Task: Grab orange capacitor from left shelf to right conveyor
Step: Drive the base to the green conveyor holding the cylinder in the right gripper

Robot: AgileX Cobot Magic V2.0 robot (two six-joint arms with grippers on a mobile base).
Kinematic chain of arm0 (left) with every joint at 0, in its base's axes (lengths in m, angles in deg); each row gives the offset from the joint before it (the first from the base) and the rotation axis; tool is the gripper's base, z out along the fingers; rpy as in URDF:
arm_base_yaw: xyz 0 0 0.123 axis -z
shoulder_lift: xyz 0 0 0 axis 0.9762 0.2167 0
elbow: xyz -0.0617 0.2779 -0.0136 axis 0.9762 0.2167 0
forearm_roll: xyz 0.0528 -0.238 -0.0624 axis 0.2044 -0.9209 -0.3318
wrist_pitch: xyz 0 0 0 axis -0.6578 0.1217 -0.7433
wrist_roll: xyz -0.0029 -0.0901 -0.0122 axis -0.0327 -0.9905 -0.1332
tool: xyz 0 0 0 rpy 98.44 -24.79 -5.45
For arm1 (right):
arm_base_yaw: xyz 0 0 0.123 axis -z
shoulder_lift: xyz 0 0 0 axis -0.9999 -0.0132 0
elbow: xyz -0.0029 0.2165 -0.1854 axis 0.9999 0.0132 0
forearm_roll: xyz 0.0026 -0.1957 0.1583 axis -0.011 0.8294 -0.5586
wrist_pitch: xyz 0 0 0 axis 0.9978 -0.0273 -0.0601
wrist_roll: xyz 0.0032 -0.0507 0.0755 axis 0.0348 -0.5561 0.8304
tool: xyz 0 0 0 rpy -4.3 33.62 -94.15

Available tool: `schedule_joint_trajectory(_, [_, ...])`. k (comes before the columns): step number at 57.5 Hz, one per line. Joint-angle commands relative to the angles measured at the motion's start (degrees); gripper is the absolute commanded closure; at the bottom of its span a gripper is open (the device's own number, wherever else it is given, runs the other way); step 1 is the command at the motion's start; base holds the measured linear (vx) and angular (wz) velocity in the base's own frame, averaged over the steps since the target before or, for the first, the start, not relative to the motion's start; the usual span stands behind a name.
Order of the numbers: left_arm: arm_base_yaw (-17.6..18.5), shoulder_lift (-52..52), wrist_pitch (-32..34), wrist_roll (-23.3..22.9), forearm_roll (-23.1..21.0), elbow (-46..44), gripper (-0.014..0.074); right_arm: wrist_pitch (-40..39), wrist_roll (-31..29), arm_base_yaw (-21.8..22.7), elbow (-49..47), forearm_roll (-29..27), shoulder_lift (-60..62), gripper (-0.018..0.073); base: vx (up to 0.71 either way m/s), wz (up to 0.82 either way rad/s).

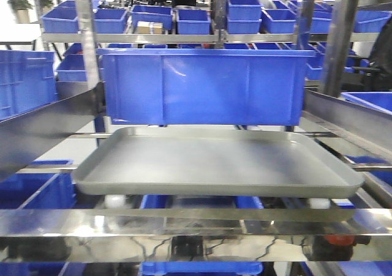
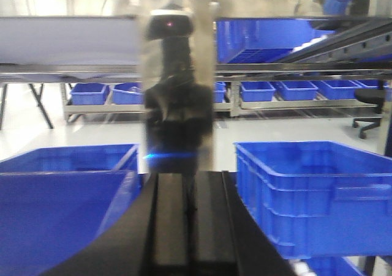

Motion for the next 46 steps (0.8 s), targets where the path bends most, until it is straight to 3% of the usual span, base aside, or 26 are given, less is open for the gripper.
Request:
schedule_joint_trajectory(1, [0.5,-0.7,4.7,-0.1,-0.3,1.9,0.0603,-4.5,0.0,0.3,-1.6,0.4,-0.6,0.0289,-0.05,0.18])
schedule_joint_trajectory(46, [0.5,-0.7,4.7,-0.1,-0.3,1.9,0.0603,-4.5,0.0,0.3,-1.6,0.4,-0.6,0.0289,-0.12,0.48])
